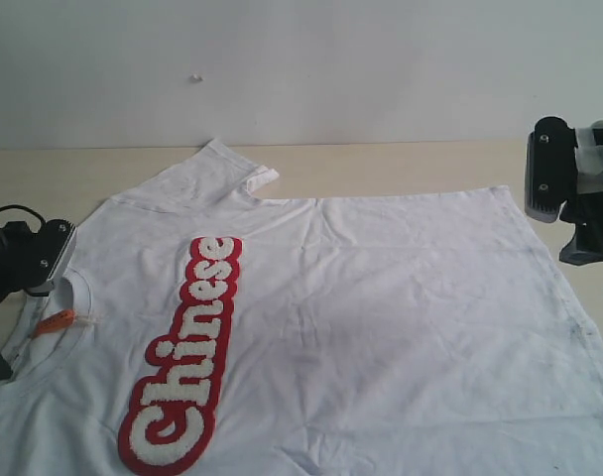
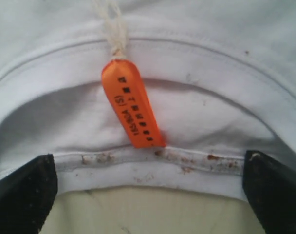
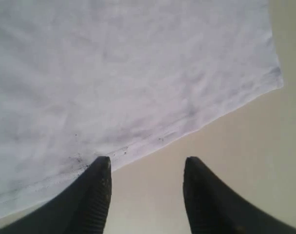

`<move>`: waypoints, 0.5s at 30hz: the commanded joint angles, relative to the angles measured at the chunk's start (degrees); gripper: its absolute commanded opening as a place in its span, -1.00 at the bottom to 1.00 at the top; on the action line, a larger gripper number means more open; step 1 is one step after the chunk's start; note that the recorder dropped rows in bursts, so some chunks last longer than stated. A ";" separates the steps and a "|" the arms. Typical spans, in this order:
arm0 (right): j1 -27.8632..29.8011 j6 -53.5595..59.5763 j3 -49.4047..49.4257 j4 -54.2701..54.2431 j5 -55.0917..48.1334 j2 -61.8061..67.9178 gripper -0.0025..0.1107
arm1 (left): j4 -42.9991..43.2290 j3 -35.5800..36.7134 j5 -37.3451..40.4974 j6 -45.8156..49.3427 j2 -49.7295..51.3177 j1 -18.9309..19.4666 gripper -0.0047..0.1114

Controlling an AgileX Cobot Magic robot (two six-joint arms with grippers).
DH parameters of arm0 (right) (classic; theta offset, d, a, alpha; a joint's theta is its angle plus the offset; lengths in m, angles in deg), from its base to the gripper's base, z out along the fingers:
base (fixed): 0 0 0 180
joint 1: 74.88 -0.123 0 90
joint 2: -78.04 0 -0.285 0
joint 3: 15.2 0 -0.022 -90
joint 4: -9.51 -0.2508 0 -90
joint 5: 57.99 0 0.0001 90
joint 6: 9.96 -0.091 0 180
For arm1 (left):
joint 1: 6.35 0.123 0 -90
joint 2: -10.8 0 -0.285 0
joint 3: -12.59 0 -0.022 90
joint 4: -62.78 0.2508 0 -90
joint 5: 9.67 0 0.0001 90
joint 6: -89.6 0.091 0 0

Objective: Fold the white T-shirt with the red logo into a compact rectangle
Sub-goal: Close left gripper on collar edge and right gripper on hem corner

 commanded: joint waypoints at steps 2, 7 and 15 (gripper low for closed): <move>-0.09 -1.70 0.18 -0.13 2.97 0.15 -0.16 | 0.38 0.26 -0.60 -0.69 0.98 -0.02 0.89; -0.09 -4.60 0.18 -0.47 5.55 0.15 -0.16 | 0.38 0.26 -0.59 -0.93 0.98 -0.02 0.89; -0.09 -2.01 0.18 -0.35 4.66 0.63 -0.16 | 0.38 0.26 -0.59 -1.42 0.98 -0.02 0.89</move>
